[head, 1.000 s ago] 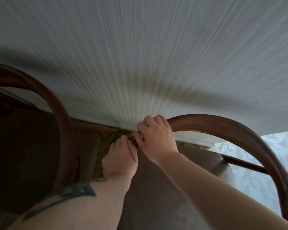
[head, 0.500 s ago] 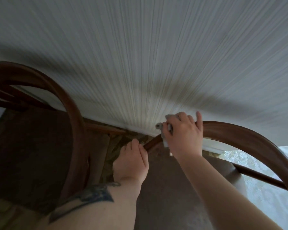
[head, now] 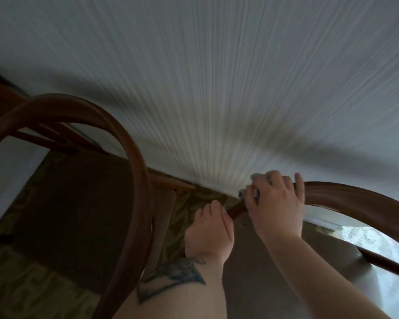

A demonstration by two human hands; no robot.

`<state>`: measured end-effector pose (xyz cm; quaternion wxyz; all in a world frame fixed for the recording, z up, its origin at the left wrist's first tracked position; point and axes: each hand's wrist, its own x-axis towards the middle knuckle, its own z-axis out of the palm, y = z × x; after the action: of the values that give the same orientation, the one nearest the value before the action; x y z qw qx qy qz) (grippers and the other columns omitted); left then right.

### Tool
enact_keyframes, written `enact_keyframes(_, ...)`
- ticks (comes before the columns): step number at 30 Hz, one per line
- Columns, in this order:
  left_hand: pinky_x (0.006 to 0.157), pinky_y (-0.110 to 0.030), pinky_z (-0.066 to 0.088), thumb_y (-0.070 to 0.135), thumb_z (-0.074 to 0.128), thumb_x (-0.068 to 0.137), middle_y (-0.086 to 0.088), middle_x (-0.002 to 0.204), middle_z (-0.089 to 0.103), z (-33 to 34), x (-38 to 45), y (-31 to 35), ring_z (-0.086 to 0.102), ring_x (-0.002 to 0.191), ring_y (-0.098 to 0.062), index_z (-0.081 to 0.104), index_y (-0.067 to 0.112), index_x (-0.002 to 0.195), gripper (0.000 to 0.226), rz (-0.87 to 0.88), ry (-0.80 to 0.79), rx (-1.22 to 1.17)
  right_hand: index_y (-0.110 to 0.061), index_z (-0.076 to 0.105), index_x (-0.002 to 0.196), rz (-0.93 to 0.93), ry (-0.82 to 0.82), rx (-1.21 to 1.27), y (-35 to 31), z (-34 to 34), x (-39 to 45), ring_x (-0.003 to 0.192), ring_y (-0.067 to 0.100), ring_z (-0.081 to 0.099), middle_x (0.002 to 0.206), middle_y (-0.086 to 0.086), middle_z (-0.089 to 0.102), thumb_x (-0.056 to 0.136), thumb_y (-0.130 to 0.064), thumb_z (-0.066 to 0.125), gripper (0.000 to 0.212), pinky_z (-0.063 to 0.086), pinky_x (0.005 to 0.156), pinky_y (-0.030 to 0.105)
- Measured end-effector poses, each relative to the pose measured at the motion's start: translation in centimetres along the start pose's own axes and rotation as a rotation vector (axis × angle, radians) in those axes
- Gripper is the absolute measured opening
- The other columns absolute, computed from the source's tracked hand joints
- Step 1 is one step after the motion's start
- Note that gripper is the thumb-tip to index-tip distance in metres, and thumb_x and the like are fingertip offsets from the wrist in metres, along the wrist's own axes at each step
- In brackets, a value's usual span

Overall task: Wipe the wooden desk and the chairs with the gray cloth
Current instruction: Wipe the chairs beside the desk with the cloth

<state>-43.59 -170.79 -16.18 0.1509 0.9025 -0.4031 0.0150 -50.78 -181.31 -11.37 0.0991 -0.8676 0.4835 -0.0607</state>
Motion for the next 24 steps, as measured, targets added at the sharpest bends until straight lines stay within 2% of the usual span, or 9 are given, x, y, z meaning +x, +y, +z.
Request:
enact_keyframes(2,0.038,-0.021,0.035,0.033,0.043,0.078,0.010,0.061,0.054,0.0,0.0,-0.2,0.057,0.055,-0.011,0.055,0.024,0.070,0.017,0.013,-0.041,0.027,-0.021,0.071,0.096,-0.190,-0.104,-0.009,-1.4,0.7,-1.3,0.091,0.025,0.060,0.093,0.001,0.062,0.093,-0.033,0.042,0.032,0.032,0.110,0.047)
enact_keyframes(4,0.037,-0.019,0.034,0.034,0.042,0.077,0.011,0.061,0.054,0.0,0.0,-0.2,0.056,0.054,-0.010,0.054,0.024,0.070,0.017,0.006,-0.035,0.027,-0.025,0.072,0.093,-0.330,-0.159,-0.048,-1.5,0.4,-0.8,0.088,0.021,0.062,0.090,-0.003,0.063,0.092,-0.040,0.032,0.042,0.031,0.111,0.047)
enact_keyframes(6,0.036,-0.021,0.034,0.030,0.037,0.085,0.007,0.062,0.055,0.0,-0.1,-0.2,0.057,0.055,-0.014,0.057,0.021,0.073,0.026,-0.006,-0.011,-0.005,-0.029,0.071,0.094,-0.266,-0.186,-0.113,-0.2,-0.3,0.8,0.090,0.017,0.062,0.093,-0.004,0.064,0.093,-0.045,0.034,0.040,0.022,0.115,0.047)
enact_keyframes(9,0.035,-0.024,0.037,0.028,0.034,0.089,0.004,0.063,0.055,0.0,-0.1,-0.1,0.056,0.055,-0.017,0.059,0.017,0.075,0.031,-0.010,0.011,-0.015,-0.024,0.070,0.094,-0.010,-0.107,-0.089,0.8,-1.3,1.8,0.093,0.021,0.061,0.094,-0.001,0.064,0.092,-0.043,0.045,0.031,0.016,0.115,0.048)
enact_keyframes(13,0.035,-0.024,0.036,0.032,0.033,0.088,0.008,0.062,0.054,-0.1,0.0,-0.2,0.055,0.054,-0.014,0.054,0.022,0.072,0.028,-0.029,-0.027,-0.003,-0.023,0.068,0.090,-0.255,-0.238,-0.056,-1.3,-0.1,0.0,0.086,0.023,0.058,0.089,-0.001,0.058,0.091,-0.040,0.044,0.030,0.038,0.105,0.047)
enact_keyframes(16,0.035,-0.027,0.036,0.030,0.034,0.089,0.005,0.064,0.055,0.1,-0.1,-0.1,0.056,0.055,-0.016,0.057,0.019,0.075,0.029,-0.020,-0.017,-0.011,-0.027,0.068,0.092,-0.187,-0.177,-0.076,-0.2,0.0,1.3,0.089,0.019,0.060,0.092,-0.003,0.062,0.091,-0.042,0.042,0.030,0.024,0.115,0.046)
enact_keyframes(19,0.034,-0.026,0.034,0.029,0.035,0.088,0.004,0.063,0.055,0.0,0.0,-0.2,0.055,0.055,-0.017,0.057,0.017,0.074,0.028,-0.013,-0.019,-0.021,-0.023,0.070,0.091,-0.054,-0.055,-0.060,-0.5,0.2,0.5,0.087,0.021,0.060,0.090,-0.001,0.062,0.090,-0.034,0.050,0.023,0.023,0.115,0.048)
enact_keyframes(22,0.036,-0.022,0.030,0.032,0.042,0.081,0.008,0.063,0.054,-0.1,0.0,-0.2,0.057,0.056,-0.015,0.052,0.021,0.071,0.018,-0.022,-0.038,-0.007,-0.025,0.071,0.095,-0.281,-0.105,-0.009,-1.4,0.9,-1.5,0.089,0.019,0.061,0.092,-0.004,0.062,0.093,-0.037,0.041,0.032,0.022,0.116,0.046)
enact_keyframes(24,0.037,-0.022,0.028,0.030,0.038,0.085,0.006,0.063,0.054,0.0,0.0,-0.1,0.056,0.057,-0.017,0.053,0.020,0.071,0.023,-0.019,-0.030,-0.016,-0.026,0.071,0.097,-0.296,-0.061,-0.006,0.3,0.4,-0.3,0.088,0.018,0.063,0.093,-0.004,0.065,0.092,-0.041,0.044,0.030,0.018,0.116,0.047)
